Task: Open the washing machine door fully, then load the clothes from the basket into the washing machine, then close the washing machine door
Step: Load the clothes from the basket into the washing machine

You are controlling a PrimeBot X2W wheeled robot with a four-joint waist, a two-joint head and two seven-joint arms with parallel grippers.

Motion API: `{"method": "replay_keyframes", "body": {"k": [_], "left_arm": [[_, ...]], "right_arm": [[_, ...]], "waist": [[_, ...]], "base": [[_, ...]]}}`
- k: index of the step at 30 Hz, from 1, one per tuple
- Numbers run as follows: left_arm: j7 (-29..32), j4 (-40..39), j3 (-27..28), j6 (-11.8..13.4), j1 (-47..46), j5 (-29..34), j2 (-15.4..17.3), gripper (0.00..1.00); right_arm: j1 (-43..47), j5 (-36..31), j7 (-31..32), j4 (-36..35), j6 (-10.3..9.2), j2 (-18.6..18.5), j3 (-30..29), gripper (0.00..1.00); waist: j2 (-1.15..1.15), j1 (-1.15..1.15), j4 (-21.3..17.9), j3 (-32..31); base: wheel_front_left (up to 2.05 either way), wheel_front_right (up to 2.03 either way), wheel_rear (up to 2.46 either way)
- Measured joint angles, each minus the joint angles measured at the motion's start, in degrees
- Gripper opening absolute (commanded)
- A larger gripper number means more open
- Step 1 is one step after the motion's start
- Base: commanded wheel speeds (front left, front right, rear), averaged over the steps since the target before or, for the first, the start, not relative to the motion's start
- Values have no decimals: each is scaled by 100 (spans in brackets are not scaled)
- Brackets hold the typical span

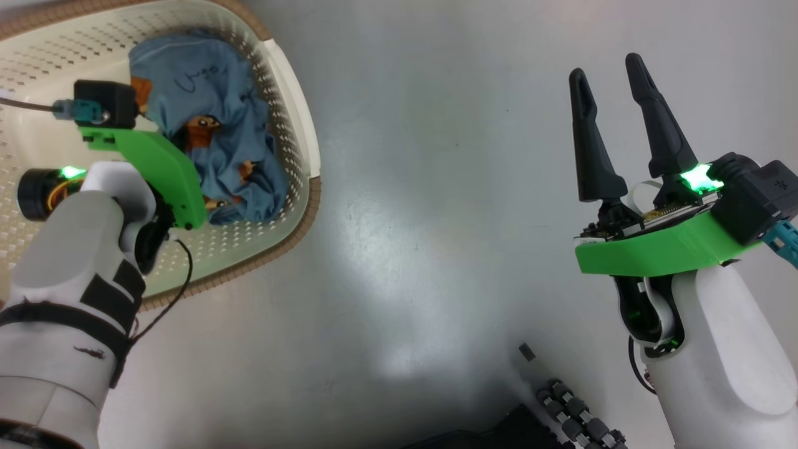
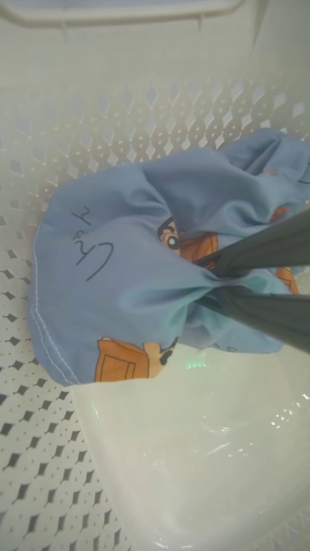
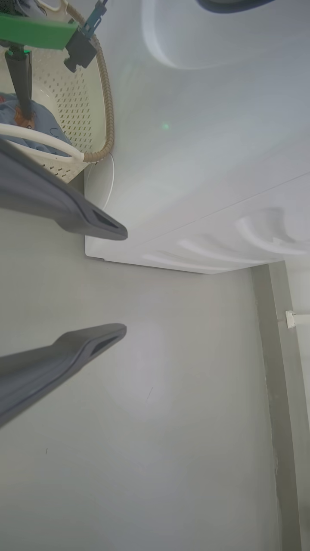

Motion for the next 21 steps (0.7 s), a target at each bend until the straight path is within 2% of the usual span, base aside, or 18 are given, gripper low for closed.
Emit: {"method": "replay_keyframes", "body": {"k": [12,21], "left_arm": [[-309,-476,-768,0,248,-483,119,0],[-1060,-838,-1323,0,617,-893,157,0]], "right_arm": [[-8,-18,0,94,0,16,0,100],[-3,-14,0,179,0,-65,-10,100]], "waist": [[0,0,117,-230],[0,0,244,-663]], "base": [[0,0,0],[0,0,0]]}}
